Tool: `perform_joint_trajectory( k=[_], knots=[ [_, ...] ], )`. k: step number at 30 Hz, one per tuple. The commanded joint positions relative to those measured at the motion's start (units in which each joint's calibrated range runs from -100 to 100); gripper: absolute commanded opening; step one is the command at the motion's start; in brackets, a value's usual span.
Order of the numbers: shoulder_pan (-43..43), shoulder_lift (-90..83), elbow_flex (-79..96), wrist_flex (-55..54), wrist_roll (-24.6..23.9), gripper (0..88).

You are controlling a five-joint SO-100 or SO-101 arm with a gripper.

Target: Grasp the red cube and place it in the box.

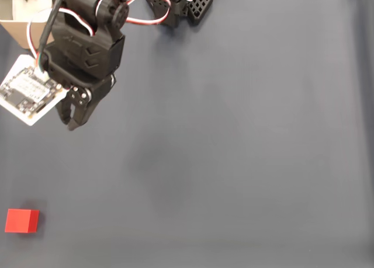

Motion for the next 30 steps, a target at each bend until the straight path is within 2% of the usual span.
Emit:
perform_joint_trajectory(
  k=[1,19,30],
  knots=[
    [0.4,1.4,-5.6,-0.2,-0.6,0.0],
    [-2.0,18.4,-24.8,-0.8,-0.3,2.2],
    [-1.0,27.3,-30.8,-2.0,0.2,17.5]
  ],
)
